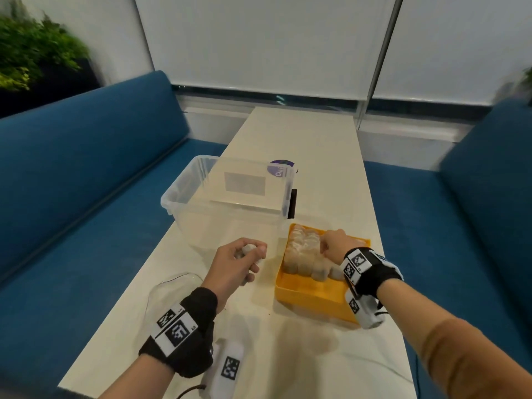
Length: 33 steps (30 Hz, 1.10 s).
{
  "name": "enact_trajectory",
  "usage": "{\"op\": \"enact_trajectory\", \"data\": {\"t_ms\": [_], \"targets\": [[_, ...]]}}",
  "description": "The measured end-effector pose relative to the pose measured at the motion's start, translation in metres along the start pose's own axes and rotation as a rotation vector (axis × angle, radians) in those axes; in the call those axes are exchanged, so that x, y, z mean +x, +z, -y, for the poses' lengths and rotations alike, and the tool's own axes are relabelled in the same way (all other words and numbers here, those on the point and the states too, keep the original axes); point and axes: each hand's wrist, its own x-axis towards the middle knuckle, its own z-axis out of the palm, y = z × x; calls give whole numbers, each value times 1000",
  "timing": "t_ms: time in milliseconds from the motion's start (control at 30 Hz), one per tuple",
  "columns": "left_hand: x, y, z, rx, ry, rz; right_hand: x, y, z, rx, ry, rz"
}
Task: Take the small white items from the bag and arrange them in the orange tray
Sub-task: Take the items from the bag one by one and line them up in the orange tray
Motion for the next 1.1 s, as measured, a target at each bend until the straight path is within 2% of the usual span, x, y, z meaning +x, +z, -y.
{"op": "enact_trajectory", "data": {"t_ms": [167, 300, 367, 467, 600, 733, 933, 1100], "targets": [[-2, 3, -2, -92, -73, 40, -3, -4, 0, 45, 21, -68], [-3, 9, -12, -309, -208, 141, -31, -21, 17, 344, -91, -210], [-3, 12, -18, -346, -237, 187, -55, -27, 35, 505, -181, -249], [-4, 18, -26, -287, -237, 214, -84, -27, 56, 636, -275, -262], [-9, 19, -34, -197, -181, 250, -92, -26, 57, 748, -245, -331], [-14, 15, -34, -119, -131, 302, -97, -45, 48, 899, -263, -292], [-25, 19, -43, -316, -254, 305, -114, -74, 40, 938, -449, -239], [-34, 19, -48, -393, -178, 371, -127, -80, 38, 949, -499, -271]]}}
